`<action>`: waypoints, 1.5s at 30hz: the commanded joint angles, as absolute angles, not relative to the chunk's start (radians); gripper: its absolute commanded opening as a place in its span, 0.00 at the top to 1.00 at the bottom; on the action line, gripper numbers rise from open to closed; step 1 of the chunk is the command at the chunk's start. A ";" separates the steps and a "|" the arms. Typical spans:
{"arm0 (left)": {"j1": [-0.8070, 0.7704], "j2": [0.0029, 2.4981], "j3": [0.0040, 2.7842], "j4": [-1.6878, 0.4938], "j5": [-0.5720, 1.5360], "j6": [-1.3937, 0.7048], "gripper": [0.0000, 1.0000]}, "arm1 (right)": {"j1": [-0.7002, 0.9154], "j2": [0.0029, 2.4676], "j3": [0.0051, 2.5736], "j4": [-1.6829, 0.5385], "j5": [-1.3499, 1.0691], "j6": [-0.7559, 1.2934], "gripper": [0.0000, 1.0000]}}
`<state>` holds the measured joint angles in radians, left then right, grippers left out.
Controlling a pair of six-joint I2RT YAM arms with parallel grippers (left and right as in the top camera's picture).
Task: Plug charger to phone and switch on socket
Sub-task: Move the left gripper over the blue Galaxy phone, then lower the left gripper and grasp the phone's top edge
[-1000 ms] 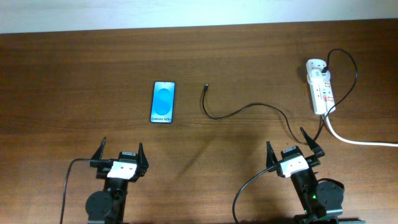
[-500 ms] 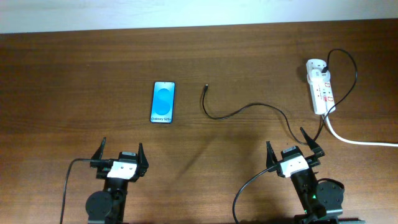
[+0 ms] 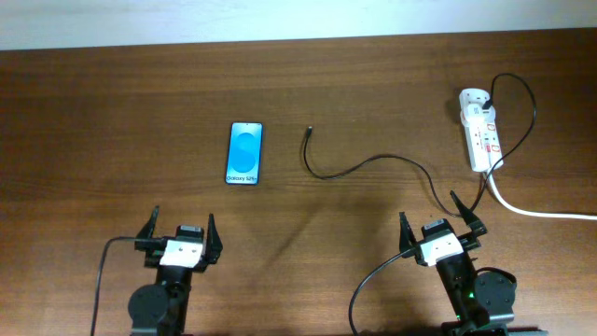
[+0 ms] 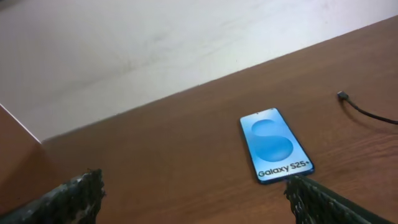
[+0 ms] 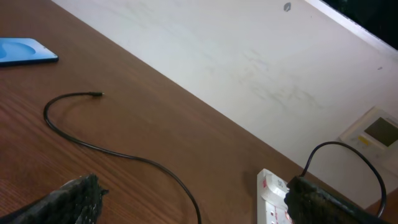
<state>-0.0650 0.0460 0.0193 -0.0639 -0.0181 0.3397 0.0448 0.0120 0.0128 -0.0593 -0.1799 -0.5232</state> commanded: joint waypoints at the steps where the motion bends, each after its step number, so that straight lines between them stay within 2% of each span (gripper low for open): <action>1: -0.062 0.126 0.087 -0.057 -0.014 0.234 0.01 | 0.052 0.006 0.006 -0.064 -0.168 -0.513 0.02; 7: -0.063 0.365 0.241 -0.058 0.001 0.232 0.01 | 0.052 0.006 0.006 -0.064 -0.168 -0.513 0.02; 12: -0.063 0.673 0.495 -0.124 0.095 0.232 0.01 | 0.052 0.006 0.006 -0.064 -0.168 -0.513 0.02; 19: -0.063 1.236 1.095 -0.566 0.206 0.215 0.01 | 0.052 0.006 0.006 -0.064 -0.168 -0.513 0.02; 26: -0.065 1.663 1.551 -0.900 0.292 0.161 0.01 | 0.052 0.006 0.006 -0.064 -0.168 -0.513 0.02; 30: -0.076 1.740 1.591 -0.888 0.315 0.143 0.01 | 0.052 0.006 0.006 -0.064 -0.168 -0.513 0.02; 34: -0.102 1.750 1.591 -0.838 0.433 0.144 0.01 | 0.052 0.006 0.006 -0.064 -0.168 -0.513 0.02; 35: -0.104 1.754 1.589 -0.820 0.430 0.143 0.05 | 0.052 0.006 0.006 -0.064 -0.168 -0.513 0.02; 36: -0.107 1.764 1.589 -0.798 0.426 0.117 0.06 | 0.052 0.006 0.006 -0.064 -0.168 -0.513 0.02; 37: -0.110 1.784 1.589 -0.770 0.360 -0.025 0.02 | 0.052 0.006 0.006 -0.064 -0.168 -0.513 0.02; 39: -0.125 1.821 1.589 -0.764 0.242 -0.171 0.02 | 0.052 0.006 0.006 -0.064 -0.168 -0.513 0.02; 45: -0.234 1.927 1.589 -0.774 -0.044 -0.288 0.01 | 0.052 0.006 0.006 -0.064 -0.168 -0.513 0.02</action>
<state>-0.1917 1.9007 1.5738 -0.7738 0.1173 -0.2089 0.0456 0.0120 0.0128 -0.0597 -0.1730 -0.5236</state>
